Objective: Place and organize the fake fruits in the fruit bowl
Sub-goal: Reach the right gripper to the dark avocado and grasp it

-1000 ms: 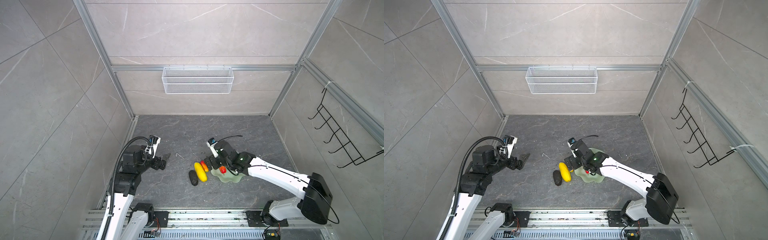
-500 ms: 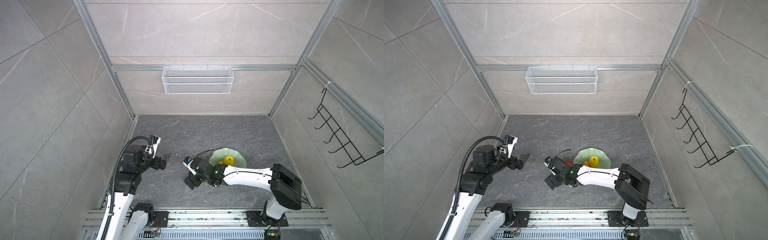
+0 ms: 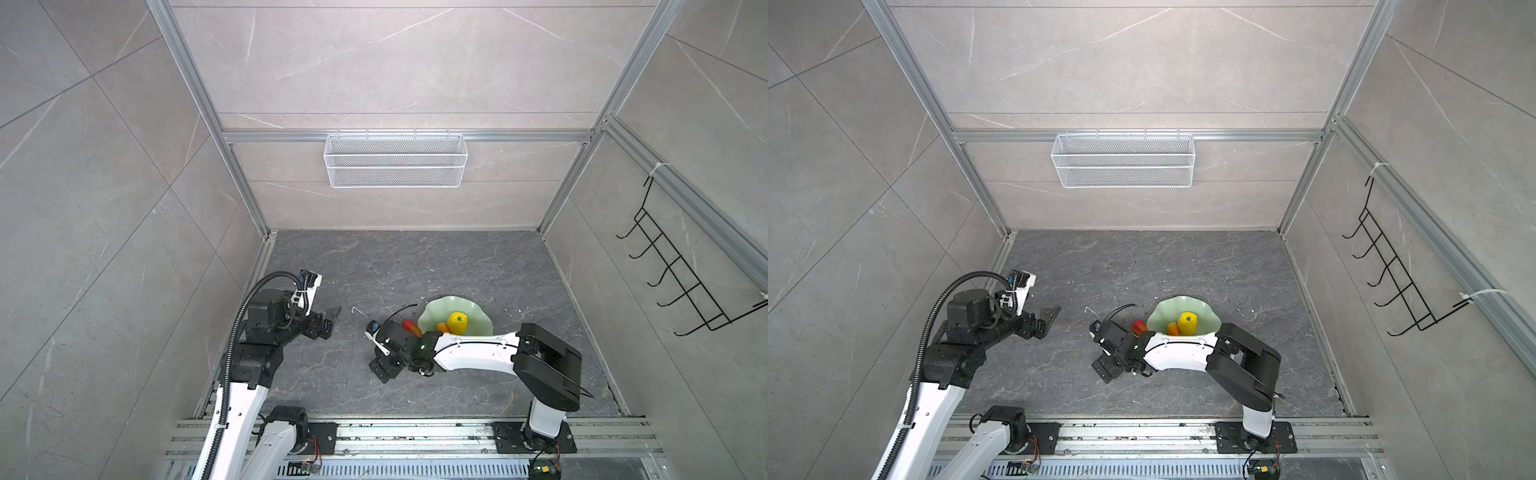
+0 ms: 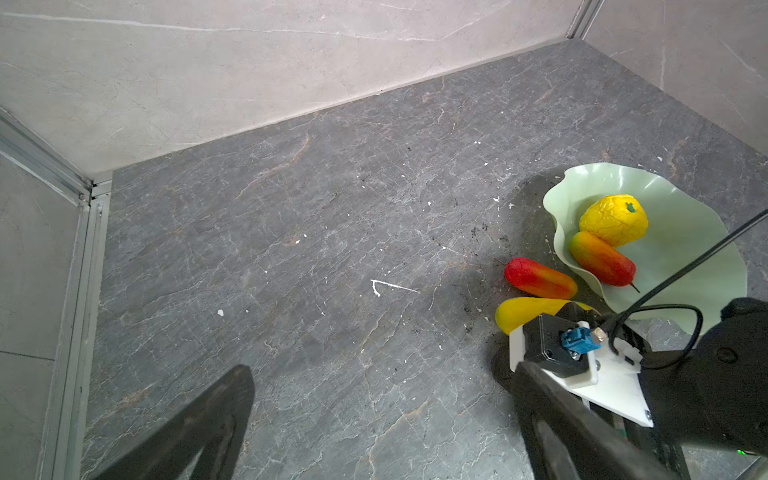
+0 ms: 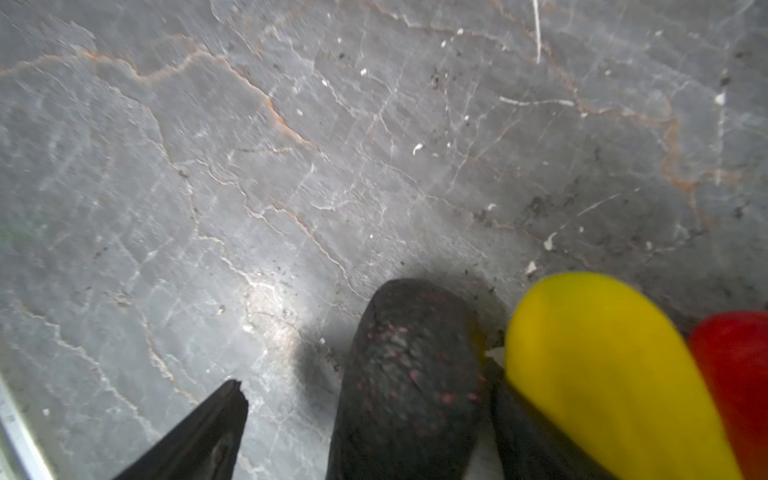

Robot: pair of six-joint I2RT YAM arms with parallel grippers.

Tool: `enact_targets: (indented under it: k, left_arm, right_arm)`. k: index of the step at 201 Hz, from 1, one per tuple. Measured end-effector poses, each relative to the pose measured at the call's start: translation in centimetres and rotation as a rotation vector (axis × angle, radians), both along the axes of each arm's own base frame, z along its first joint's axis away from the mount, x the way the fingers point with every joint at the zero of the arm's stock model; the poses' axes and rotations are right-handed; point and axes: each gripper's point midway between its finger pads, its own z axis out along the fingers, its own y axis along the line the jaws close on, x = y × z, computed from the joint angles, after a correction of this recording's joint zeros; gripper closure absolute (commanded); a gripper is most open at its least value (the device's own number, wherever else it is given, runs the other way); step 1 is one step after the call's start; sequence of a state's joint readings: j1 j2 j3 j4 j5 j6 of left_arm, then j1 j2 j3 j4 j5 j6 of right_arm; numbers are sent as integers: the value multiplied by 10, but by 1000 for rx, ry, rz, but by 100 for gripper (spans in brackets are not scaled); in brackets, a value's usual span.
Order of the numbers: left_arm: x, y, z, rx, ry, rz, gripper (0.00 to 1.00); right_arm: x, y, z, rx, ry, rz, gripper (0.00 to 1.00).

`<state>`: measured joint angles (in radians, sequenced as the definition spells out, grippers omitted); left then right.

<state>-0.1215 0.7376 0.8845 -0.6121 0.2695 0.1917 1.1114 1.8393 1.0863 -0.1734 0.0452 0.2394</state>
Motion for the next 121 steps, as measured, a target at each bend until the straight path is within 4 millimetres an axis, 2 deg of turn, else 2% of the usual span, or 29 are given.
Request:
enact_targets:
  k: [42,56,64,79,108,121]
  left_arm:
    - [0,0,0,1,0,2,0]
    - [0,1,0,1,-1,5,0]
    - [0,1,0,1,0,6,0]
    - [0,2,0,2,-1,7,0]
    - [0,2,0,2,-1,8,0]
    - [0,2,0,2,-2,8,0]
  right_arm:
    - [-1,-1,-10,-22,8,7,24]
    - [0,2,-6,-16,1,18,35]
    - [1,4,-4,-10,-4,25,45]
    - [2,7,2,-4,-17,48,56]
    - [2,7,23,18,-50,79,59]
    - [3,6,37,37,-66,88,66]
